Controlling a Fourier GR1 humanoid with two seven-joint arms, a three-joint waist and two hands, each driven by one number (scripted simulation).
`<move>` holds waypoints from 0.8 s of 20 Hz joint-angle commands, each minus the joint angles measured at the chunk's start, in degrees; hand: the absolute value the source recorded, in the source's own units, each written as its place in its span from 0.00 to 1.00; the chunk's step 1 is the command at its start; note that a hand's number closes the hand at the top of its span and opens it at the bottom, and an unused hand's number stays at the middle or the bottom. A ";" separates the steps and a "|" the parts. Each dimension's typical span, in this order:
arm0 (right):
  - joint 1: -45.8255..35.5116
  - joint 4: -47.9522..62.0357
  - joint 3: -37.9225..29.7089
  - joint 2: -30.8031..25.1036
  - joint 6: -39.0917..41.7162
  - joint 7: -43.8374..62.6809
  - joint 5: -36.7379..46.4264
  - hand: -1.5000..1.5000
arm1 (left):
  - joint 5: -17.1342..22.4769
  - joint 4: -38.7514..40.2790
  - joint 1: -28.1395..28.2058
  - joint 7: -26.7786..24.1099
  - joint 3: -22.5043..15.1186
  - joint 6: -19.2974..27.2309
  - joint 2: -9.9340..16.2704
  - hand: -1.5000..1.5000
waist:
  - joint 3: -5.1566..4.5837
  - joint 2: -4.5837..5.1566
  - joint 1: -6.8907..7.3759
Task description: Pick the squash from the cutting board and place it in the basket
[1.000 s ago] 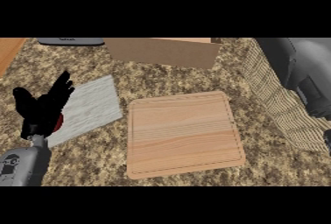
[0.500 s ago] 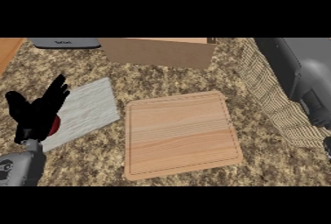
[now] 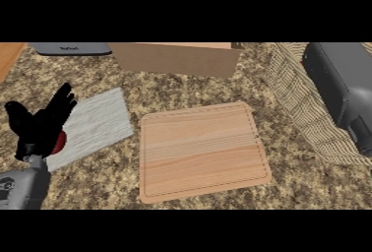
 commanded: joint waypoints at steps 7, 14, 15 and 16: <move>6.49 -11.26 -1.56 -0.23 -6.21 5.90 1.29 0.00 | -0.84 -1.82 -0.32 1.85 -0.57 0.24 0.17 0.50 | 0.02 -0.22 -0.09; 7.76 -20.75 -8.60 -2.99 -13.42 9.52 3.44 0.00 | -0.31 1.43 0.56 -0.86 1.16 0.52 0.00 0.50 | -0.11 -1.04 -2.73; 9.88 -22.44 -9.98 -4.20 -14.71 8.94 3.51 0.00 | 0.87 -0.04 1.24 0.86 1.81 -0.45 0.97 0.50 | -0.04 -1.49 -3.00; 10.77 -24.57 -10.91 -3.41 -15.59 8.48 3.54 0.00 | -0.04 -0.16 1.85 0.50 1.51 0.63 0.44 0.50 | -0.04 -1.62 -3.26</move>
